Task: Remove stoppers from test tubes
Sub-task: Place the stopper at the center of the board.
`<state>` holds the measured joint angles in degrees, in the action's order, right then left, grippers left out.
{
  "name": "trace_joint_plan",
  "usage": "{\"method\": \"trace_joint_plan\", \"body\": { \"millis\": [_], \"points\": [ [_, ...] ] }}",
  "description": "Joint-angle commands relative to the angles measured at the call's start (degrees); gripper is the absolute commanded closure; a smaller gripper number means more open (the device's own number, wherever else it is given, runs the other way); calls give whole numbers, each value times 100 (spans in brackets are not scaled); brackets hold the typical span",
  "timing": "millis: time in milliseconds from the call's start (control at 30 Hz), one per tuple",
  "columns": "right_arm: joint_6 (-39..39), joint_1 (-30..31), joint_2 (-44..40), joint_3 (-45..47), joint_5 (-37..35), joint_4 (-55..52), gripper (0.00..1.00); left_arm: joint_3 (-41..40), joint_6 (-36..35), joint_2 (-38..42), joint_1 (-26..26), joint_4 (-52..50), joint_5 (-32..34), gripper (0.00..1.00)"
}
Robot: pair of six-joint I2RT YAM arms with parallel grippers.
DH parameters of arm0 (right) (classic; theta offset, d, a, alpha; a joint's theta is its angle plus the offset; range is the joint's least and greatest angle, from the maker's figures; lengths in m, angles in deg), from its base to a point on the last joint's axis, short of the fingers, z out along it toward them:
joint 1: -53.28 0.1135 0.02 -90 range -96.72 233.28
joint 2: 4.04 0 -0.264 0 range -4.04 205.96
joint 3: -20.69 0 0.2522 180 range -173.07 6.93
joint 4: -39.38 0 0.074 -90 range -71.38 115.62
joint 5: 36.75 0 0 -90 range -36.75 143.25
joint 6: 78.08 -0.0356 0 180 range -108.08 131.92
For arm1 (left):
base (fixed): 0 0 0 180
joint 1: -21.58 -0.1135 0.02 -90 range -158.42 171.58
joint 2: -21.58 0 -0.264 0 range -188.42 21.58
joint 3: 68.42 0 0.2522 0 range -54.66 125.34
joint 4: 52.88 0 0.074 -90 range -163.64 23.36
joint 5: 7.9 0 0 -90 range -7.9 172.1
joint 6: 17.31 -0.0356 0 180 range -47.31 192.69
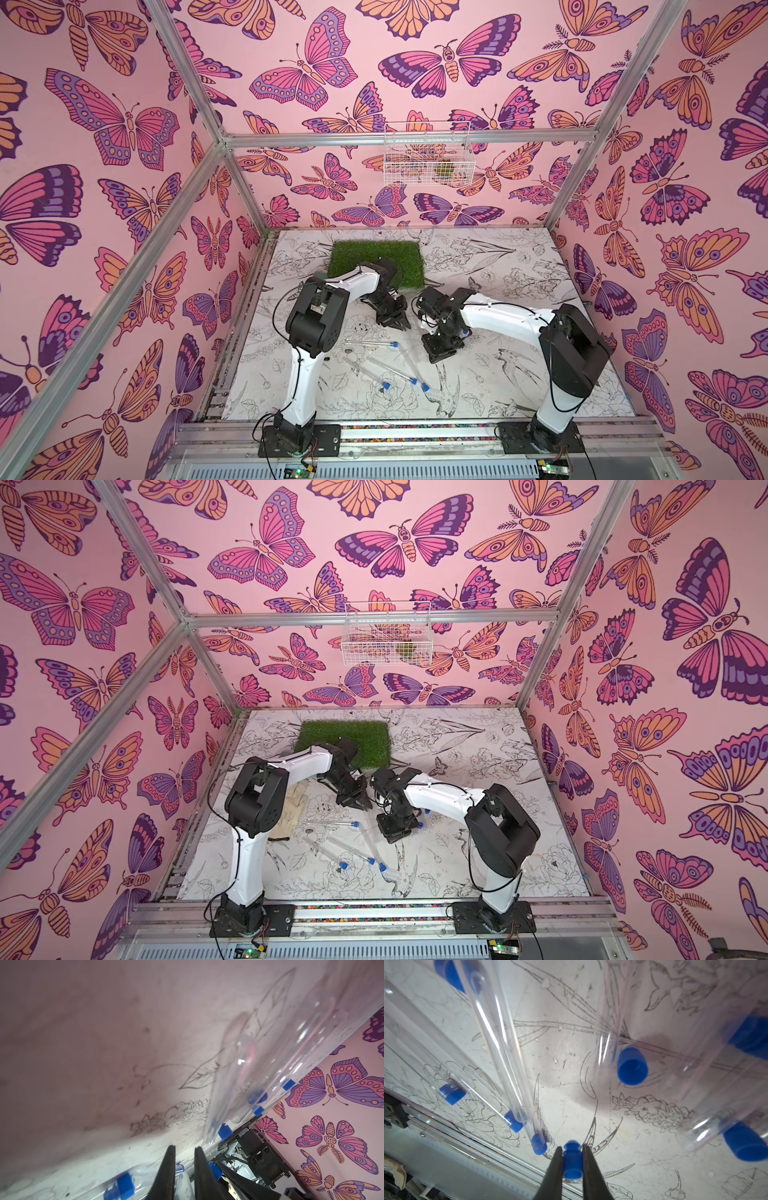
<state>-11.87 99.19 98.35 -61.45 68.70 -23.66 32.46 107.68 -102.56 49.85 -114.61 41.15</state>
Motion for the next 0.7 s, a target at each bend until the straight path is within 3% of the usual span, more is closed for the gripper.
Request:
{"method": "trace_joint_plan", "body": {
  "millis": [0,367,667],
  "points": [
    [-45,62,155,20,-31,100,81,26,-2,-133,35,-55,-71,100],
    [-72,80,641,-208,-140,278,79,-119,234,-248,167,207,-124,100],
    [-68,81,741,-395,-182,235,68,-273,264,-217,212,290,-112,100]
  ]
}}
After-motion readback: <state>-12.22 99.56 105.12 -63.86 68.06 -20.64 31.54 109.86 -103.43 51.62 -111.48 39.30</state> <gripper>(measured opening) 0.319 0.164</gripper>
